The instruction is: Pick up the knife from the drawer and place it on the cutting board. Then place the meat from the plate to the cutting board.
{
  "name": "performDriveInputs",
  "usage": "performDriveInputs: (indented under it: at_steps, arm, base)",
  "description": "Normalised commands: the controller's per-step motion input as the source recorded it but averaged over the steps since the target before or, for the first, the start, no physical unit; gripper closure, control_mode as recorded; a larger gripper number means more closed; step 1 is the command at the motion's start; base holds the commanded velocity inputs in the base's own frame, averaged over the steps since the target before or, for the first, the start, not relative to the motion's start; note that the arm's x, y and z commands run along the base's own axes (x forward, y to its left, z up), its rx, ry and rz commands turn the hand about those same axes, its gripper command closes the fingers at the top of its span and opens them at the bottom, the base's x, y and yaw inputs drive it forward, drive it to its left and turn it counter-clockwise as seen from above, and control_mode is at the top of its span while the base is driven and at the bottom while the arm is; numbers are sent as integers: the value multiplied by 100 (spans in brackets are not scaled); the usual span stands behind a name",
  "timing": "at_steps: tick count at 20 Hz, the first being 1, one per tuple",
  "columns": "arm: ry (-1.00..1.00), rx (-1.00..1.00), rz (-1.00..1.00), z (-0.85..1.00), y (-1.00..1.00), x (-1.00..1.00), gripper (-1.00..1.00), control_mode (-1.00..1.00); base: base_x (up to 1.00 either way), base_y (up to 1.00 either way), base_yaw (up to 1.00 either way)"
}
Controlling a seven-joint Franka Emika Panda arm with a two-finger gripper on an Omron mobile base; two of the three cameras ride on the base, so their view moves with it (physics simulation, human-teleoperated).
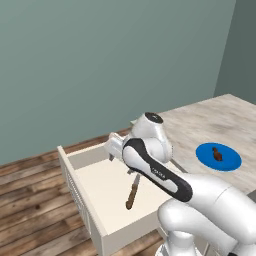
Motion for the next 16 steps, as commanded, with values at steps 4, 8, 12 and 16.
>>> performDriveInputs:
  at_steps: [4,8,12,16]
  arm:
    - [0,-1,1,8,0,5,-100,-100]
    - [-2,-5,7,82,-37,-45,-100,-100]
    - [2,-6,9,49,-63,-14,-100,-100]
    - [1,-8,17,6,-59,-11,-100,-100]
  base:
    - [0,0,0]
    - [0,0,0]
    - [0,0,0]
    - [0,0,0]
